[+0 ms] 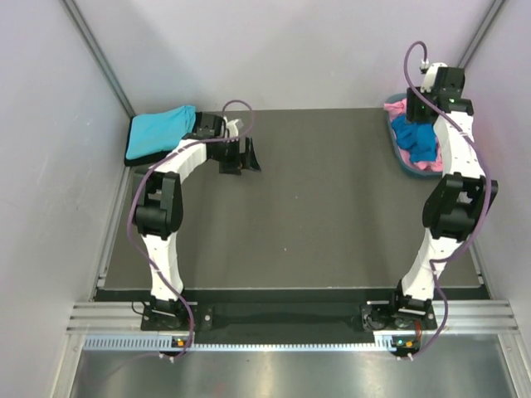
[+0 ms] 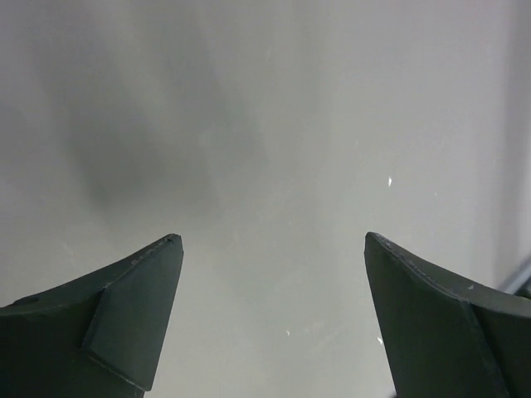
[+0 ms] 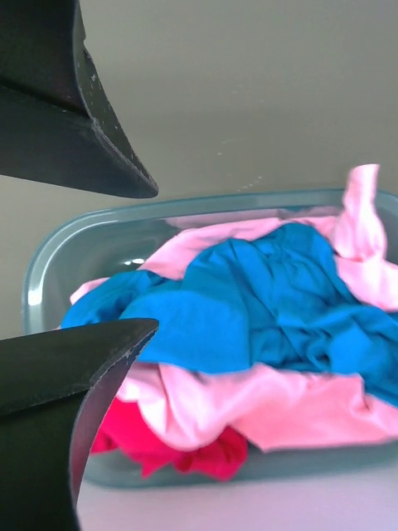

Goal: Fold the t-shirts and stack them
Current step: Grab the tshirt from the pile

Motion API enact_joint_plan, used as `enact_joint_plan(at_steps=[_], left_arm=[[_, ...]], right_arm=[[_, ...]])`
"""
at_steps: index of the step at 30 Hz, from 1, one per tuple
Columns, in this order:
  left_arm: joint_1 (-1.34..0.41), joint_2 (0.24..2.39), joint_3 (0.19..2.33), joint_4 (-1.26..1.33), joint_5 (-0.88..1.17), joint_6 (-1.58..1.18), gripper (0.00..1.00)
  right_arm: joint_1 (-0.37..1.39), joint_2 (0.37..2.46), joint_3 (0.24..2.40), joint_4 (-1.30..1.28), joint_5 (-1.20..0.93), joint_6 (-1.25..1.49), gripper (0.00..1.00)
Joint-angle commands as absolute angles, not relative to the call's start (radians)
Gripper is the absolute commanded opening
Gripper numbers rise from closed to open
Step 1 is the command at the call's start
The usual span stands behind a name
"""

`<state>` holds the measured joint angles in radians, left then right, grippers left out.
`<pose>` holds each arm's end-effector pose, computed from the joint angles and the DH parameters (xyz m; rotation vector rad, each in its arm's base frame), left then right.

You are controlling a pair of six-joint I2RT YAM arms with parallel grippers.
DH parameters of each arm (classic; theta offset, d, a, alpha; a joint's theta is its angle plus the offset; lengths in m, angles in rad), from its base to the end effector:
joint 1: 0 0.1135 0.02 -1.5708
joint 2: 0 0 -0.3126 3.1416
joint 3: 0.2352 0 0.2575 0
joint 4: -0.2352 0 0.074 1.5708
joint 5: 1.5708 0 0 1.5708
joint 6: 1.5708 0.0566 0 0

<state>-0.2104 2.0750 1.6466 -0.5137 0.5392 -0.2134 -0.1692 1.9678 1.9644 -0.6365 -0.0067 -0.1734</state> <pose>0.4788 -0.1320 0.2386 0.2219 2.5116 -0.8501 0.4892 -0.0832 0.3830 -0.0084 2.2167 -0.1825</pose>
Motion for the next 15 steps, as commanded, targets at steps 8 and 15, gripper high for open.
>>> enact_joint_plan(at_steps=[8,15], left_arm=[[-0.245,2.025,1.680,-0.618,0.642,-0.049,0.68],[-0.293,2.032,1.695,-0.635,0.515,-0.017,0.72]], right_arm=[[-0.265,2.157,2.097,-0.621,-0.041,-0.271,0.59],[-0.267,2.250,2.144,-0.594,-0.020,-0.310,0.61]])
